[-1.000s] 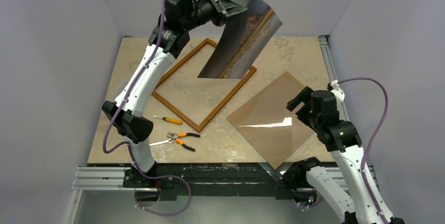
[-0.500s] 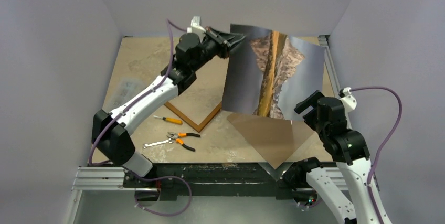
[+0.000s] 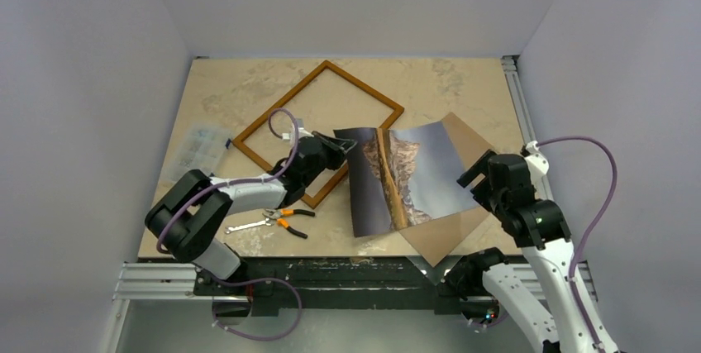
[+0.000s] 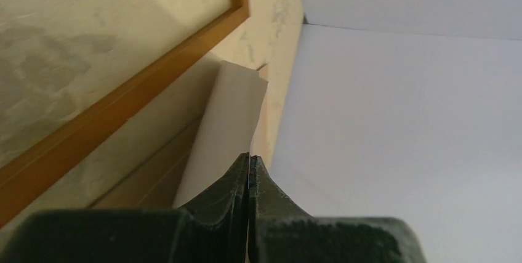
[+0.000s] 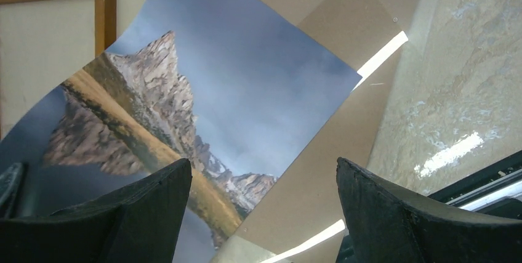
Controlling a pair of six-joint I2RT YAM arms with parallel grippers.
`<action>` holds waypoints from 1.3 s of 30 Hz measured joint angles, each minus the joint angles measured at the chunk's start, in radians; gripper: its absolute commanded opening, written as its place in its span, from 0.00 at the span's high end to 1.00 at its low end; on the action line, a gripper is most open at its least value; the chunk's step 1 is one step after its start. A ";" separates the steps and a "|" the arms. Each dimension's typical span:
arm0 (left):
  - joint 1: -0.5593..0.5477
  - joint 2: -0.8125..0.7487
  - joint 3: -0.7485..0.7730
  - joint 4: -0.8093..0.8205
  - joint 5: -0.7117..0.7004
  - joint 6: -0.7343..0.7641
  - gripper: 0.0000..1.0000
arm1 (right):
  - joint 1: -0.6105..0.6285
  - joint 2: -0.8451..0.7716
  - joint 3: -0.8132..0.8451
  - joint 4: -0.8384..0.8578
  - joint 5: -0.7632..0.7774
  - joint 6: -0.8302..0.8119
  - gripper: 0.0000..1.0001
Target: Take the photo out of the frame
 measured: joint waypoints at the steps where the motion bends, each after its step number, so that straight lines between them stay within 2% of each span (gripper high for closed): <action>1: -0.012 0.002 -0.029 0.013 -0.014 0.005 1.00 | 0.000 0.003 0.000 0.000 -0.003 -0.001 0.15; 6: -0.078 -0.095 -0.109 -0.054 -0.096 0.120 1.00 | 0.000 0.037 -0.015 0.013 -0.018 -0.011 0.15; 10: -0.135 -0.227 -0.111 -0.148 -0.156 0.193 0.86 | 0.000 0.042 -0.060 0.033 -0.044 -0.015 0.16; 14: -0.168 -0.266 -0.114 -0.270 -0.182 0.207 0.80 | 0.000 0.042 -0.079 0.045 -0.067 -0.016 0.16; 16: -0.179 -0.266 -0.127 -0.316 -0.186 0.214 0.83 | 0.000 0.041 -0.079 0.051 -0.070 -0.019 0.16; 19: -0.203 -0.266 -0.155 -0.364 -0.185 0.219 0.96 | 0.000 0.036 -0.080 0.055 -0.074 -0.022 0.16; 28: -0.281 -0.265 -0.203 -0.396 -0.150 0.207 0.94 | 0.000 0.035 -0.114 0.073 -0.100 -0.031 0.16; 33: -0.311 -0.268 -0.241 -0.396 -0.124 0.177 1.00 | 0.000 0.039 -0.131 0.078 -0.109 -0.035 0.13; 36: -0.336 -0.268 -0.271 -0.392 -0.106 0.138 1.00 | 0.000 0.048 -0.142 0.093 -0.108 -0.033 0.03; 39: -0.351 -0.269 -0.283 -0.393 -0.093 0.097 1.00 | 0.000 0.055 -0.145 0.089 -0.071 -0.006 0.02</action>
